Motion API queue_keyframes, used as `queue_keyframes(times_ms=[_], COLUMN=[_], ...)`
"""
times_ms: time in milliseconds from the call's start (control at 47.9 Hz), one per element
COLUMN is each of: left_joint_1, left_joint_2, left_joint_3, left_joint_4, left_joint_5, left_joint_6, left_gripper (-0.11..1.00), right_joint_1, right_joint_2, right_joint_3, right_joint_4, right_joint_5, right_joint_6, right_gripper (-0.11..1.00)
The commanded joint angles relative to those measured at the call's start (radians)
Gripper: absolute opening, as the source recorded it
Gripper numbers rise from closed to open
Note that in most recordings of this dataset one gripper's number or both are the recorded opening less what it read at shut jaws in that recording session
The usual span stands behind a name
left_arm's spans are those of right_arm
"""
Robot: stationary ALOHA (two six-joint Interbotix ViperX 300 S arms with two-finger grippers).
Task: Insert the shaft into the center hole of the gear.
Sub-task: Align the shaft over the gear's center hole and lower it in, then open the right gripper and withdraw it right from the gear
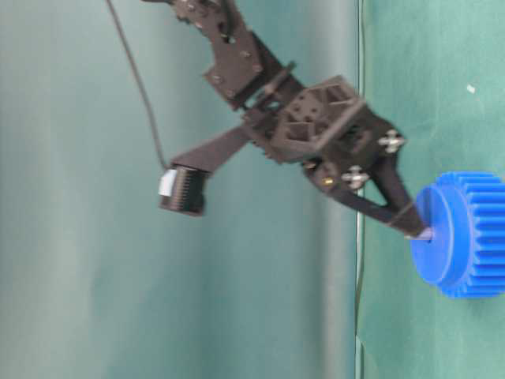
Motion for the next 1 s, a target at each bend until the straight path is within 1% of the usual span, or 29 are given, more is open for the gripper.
queue_keyframes(times_ms=[0,522,563,605,730,835,855,897,981], left_joint_1=[-0.002,-0.002,-0.002,-0.002,-0.002,-0.002,-0.002,-0.002,-0.002], left_joint_2=[0.005,0.005,0.005,0.005,0.005,0.005,0.005,0.005,0.005], left_joint_3=[-0.025,-0.025,-0.026,-0.025,-0.025,-0.025,-0.025,-0.025,-0.026], left_joint_4=[0.002,0.002,0.002,0.002,0.002,0.002,0.002,0.002,0.002], left_joint_5=[-0.005,-0.005,-0.005,-0.005,-0.005,-0.005,-0.005,-0.005,-0.005], left_joint_6=[0.002,0.002,0.002,0.002,0.0,0.002,0.0,0.0,0.0], left_gripper=[0.0,0.0,0.0,0.0,0.0,0.0,0.0,0.0,0.0], right_joint_1=[0.003,0.003,0.003,0.003,0.003,0.003,0.003,0.003,0.003], right_joint_2=[-0.005,-0.002,-0.002,-0.002,-0.002,-0.002,-0.002,-0.002,-0.003], right_joint_3=[-0.012,-0.014,-0.014,-0.014,-0.014,-0.014,-0.014,-0.014,-0.015], right_joint_4=[-0.002,-0.003,-0.002,-0.003,-0.003,-0.002,-0.003,-0.002,0.0], right_joint_5=[0.006,0.034,0.031,0.031,0.028,0.028,0.028,0.028,0.028], right_joint_6=[0.0,0.0,0.0,0.0,0.0,0.0,0.0,0.0,0.0], right_gripper=[0.17,0.18,0.24,0.34,0.7,0.93,0.96,0.98,0.95])
